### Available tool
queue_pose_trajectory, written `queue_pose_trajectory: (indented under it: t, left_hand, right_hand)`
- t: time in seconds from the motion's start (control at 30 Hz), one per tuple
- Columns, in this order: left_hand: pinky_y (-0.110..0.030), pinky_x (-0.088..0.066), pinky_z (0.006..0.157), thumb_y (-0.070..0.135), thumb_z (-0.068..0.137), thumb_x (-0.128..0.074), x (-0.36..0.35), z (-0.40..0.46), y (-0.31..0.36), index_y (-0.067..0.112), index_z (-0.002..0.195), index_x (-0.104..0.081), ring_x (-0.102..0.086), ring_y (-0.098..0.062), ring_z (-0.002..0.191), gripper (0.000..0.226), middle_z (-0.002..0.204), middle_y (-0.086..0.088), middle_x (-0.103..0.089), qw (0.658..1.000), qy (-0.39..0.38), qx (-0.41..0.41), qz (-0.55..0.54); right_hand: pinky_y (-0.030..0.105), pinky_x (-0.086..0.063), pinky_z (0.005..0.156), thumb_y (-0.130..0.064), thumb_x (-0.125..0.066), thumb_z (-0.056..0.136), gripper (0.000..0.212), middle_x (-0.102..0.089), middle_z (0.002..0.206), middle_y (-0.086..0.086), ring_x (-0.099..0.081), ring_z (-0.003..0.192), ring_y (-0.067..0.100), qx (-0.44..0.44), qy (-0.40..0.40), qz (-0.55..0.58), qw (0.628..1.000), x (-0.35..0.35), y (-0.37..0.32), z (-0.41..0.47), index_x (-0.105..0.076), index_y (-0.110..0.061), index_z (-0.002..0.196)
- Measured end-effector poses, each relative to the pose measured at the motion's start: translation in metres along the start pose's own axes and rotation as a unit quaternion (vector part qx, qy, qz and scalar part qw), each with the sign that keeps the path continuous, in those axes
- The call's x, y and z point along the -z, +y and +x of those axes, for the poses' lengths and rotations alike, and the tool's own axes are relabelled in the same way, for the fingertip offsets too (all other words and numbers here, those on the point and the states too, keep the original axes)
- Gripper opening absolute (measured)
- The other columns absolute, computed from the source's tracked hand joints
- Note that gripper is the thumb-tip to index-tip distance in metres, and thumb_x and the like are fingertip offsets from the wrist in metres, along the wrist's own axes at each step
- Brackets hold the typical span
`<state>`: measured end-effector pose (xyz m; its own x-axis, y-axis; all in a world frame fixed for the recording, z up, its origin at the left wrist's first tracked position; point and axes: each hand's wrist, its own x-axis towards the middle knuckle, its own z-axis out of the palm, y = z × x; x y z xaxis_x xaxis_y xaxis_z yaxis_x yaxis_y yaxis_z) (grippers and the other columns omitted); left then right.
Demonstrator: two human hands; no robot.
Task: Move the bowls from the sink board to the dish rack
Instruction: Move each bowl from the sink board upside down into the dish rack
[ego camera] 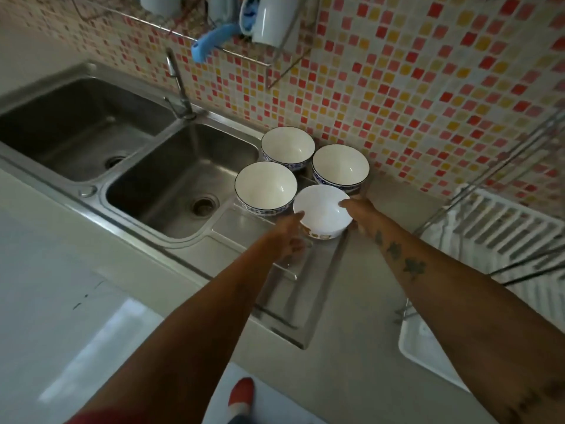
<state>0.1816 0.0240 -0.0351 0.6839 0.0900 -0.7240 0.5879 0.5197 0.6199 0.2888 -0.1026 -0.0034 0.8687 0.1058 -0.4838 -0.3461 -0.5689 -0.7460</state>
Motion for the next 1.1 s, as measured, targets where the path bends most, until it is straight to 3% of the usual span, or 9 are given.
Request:
queue_pose_trajectory:
  t: [0.13,0.4,0.57,0.67,0.77,0.83,0.93,1.0,1.1]
  left_hand:
    - [-0.052,-0.048,0.089,0.029,0.096,-0.053,-0.015,0.015,-0.001,0.022,0.146,-0.027,-0.046,-0.045,0.126,0.057,0.147,-0.021,-0.037,0.998,0.003,-0.035,-0.055]
    - [-0.057,-0.045,0.097,0.005,0.095,-0.044,-0.015,0.032,-0.005,0.027,0.148,-0.022,-0.034,-0.043,0.135,0.061,0.151,-0.012,-0.028,0.992,-0.027,-0.100,-0.075]
    - [-0.054,-0.046,0.095,0.005,0.095,-0.045,-0.014,0.028,-0.008,0.026,0.148,-0.020,-0.033,-0.042,0.135,0.062,0.151,-0.012,-0.027,0.991,-0.044,-0.103,-0.074]
    - [-0.054,-0.049,0.093,0.014,0.089,-0.057,-0.017,0.018,-0.010,0.026,0.148,-0.021,-0.036,-0.042,0.134,0.071,0.151,-0.012,-0.030,0.988,-0.058,-0.126,-0.067]
    - [-0.045,-0.059,0.074,0.029,0.084,-0.060,-0.025,0.005,-0.006,0.023,0.147,-0.022,-0.046,-0.042,0.126,0.074,0.144,-0.013,-0.038,0.982,-0.036,-0.180,-0.049]
    - [-0.054,-0.057,0.080,0.045,0.094,-0.050,-0.028,-0.005,0.004,0.025,0.145,-0.020,-0.052,-0.042,0.120,0.062,0.141,-0.013,-0.041,0.979,0.008,-0.197,-0.050]
    - [-0.057,-0.056,0.082,0.070,0.085,-0.041,-0.039,-0.040,0.035,0.033,0.138,-0.031,-0.058,-0.036,0.109,0.065,0.132,-0.013,-0.051,0.975,-0.007,-0.178,-0.133]
    - [-0.051,-0.056,0.079,0.067,0.091,-0.032,-0.047,-0.076,0.058,0.029,0.134,-0.039,-0.060,-0.033,0.097,0.058,0.119,-0.011,-0.057,0.967,-0.017,-0.189,-0.172]
    - [-0.053,-0.054,0.084,0.060,0.092,-0.041,-0.065,-0.129,0.092,0.030,0.128,-0.050,-0.058,-0.035,0.110,0.049,0.131,-0.006,-0.055,0.950,-0.104,-0.225,-0.190]
  right_hand:
    - [0.032,-0.041,0.081,0.000,-0.043,0.088,0.047,-0.053,0.135,0.017,-0.047,0.101,0.023,-0.003,0.018,0.020,1.000,-0.006,0.011,0.011,-0.047,-0.006,0.134]
    - [0.044,-0.047,0.098,0.003,-0.033,0.084,0.055,-0.047,0.138,0.017,-0.048,0.123,0.033,-0.010,0.030,0.041,0.999,-0.015,0.026,0.021,-0.038,-0.009,0.138]
    - [0.031,-0.047,0.066,0.003,-0.034,0.085,0.054,-0.049,0.137,0.017,-0.050,0.108,0.027,-0.014,0.029,0.070,0.997,-0.013,0.024,0.013,-0.041,-0.009,0.137]
    - [0.031,-0.047,0.071,0.003,-0.035,0.085,0.054,-0.049,0.138,0.017,-0.051,0.112,0.030,-0.015,0.049,0.089,0.995,-0.010,0.023,0.005,-0.042,-0.008,0.137]
    - [0.036,-0.046,0.092,0.003,-0.035,0.086,0.054,-0.048,0.139,0.012,-0.048,0.123,0.030,0.005,0.066,0.115,0.991,-0.005,0.008,-0.009,-0.041,-0.009,0.138]
    - [0.038,-0.044,0.097,0.003,-0.033,0.085,0.058,-0.047,0.140,0.009,-0.046,0.125,0.029,0.034,0.068,0.127,0.989,-0.001,-0.014,-0.024,-0.039,-0.015,0.140]
    - [0.047,-0.047,0.100,0.000,-0.032,0.083,0.061,-0.046,0.141,0.012,-0.047,0.124,0.033,0.103,0.089,0.119,0.983,0.014,-0.059,-0.057,-0.040,-0.020,0.140]
    - [0.054,-0.046,0.099,0.000,-0.032,0.082,0.060,-0.047,0.139,0.014,-0.047,0.124,0.037,0.165,0.105,0.120,0.973,0.031,-0.089,-0.086,-0.043,-0.021,0.137]
    - [0.050,-0.046,0.098,0.000,-0.033,0.086,0.054,-0.045,0.139,0.012,-0.045,0.124,0.033,0.249,0.127,0.134,0.951,0.066,-0.127,-0.140,-0.045,-0.021,0.134]
